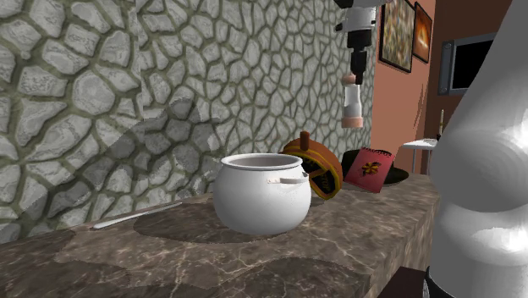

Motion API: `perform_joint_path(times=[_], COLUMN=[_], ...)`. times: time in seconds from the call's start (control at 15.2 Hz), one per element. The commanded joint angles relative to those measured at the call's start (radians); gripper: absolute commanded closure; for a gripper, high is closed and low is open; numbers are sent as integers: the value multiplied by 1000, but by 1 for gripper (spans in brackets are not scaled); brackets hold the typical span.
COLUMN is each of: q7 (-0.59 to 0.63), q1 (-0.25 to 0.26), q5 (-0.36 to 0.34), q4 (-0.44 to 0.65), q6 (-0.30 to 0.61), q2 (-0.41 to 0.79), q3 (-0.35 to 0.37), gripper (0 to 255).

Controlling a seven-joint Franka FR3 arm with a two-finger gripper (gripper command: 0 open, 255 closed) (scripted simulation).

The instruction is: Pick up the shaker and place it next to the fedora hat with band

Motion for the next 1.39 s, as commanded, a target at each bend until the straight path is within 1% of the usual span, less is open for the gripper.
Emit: perform_joint_path(times=[0.0,0.33,0.66,1.32], q7=[-32,-129,-228,-194], q1=[-17,-54,-81,-102], q5=[-19,-45,-60,-97], q4=[-14,-12,16,-159], q6=[-14,-41,-67,59], q2=[-40,-94,-121,-174], q3=[-14,-68,-131,-130], gripper=[255,255,255,255])
